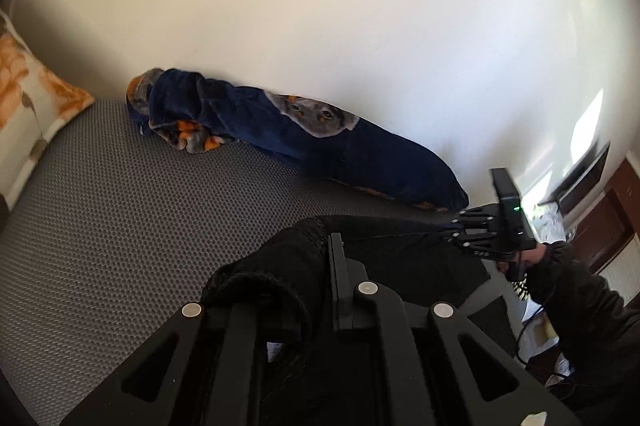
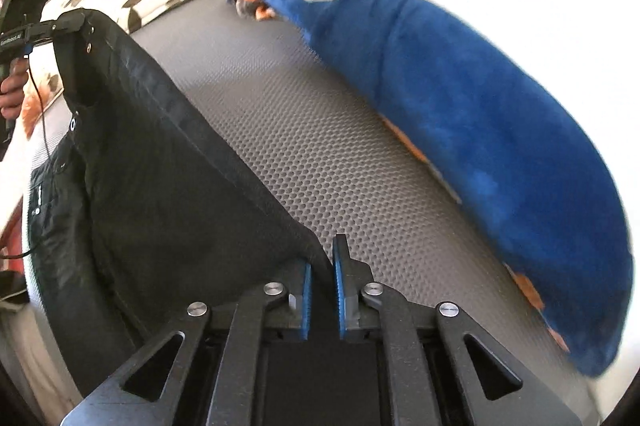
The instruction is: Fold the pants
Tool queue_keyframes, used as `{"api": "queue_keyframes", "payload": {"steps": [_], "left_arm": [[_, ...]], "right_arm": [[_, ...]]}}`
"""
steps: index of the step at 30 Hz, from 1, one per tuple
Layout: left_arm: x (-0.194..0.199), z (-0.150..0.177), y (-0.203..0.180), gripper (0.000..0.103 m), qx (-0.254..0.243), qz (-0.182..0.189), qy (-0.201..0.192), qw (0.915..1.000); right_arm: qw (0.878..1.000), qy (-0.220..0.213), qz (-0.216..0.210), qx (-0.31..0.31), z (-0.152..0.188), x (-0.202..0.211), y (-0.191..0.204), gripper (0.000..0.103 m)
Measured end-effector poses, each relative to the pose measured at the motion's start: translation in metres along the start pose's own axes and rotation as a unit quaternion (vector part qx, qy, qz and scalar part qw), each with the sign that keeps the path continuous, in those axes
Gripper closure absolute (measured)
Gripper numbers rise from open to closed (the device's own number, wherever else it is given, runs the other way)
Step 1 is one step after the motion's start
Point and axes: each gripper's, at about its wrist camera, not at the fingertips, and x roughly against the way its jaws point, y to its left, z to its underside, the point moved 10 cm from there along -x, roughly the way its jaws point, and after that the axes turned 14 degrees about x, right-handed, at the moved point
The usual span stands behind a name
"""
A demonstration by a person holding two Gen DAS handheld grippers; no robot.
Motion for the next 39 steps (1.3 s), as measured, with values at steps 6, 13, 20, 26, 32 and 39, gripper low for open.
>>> {"api": "queue_keyframes", "payload": {"steps": [6,13,20,26,32,39], "left_arm": [[0.038,0.03,-0.017,0.095,-0.029,0.007,0.006,0.9995],[0.076,0.089,-0.014,0.092,-0.067,-0.011,0.034,0.9971],[0.085,0.16,0.021,0.088,-0.076,-0.053,0.089,0.9917],[0.084,0.208,0.063,0.074,-0.084,-0.105,0.147,0.9799],[0.091,0.238,0.076,0.055,-0.118,-0.162,0.179,0.9633],[0.128,0.243,0.096,0.045,-0.055,-0.185,0.155,0.9688]], "right_arm": [[0.998,-0.036,0.047,-0.023,0.014,0.068,0.041,0.095],[0.997,-0.054,0.055,0.003,0.048,0.128,0.135,0.097],[1.0,-0.025,-0.012,0.013,0.095,0.114,0.218,0.097],[0.999,0.013,-0.042,0.008,0.13,0.065,0.258,0.097],[0.998,0.025,-0.049,-0.016,0.145,0.042,0.265,0.097],[0.999,0.018,-0.045,-0.024,0.148,0.04,0.263,0.094]]}}
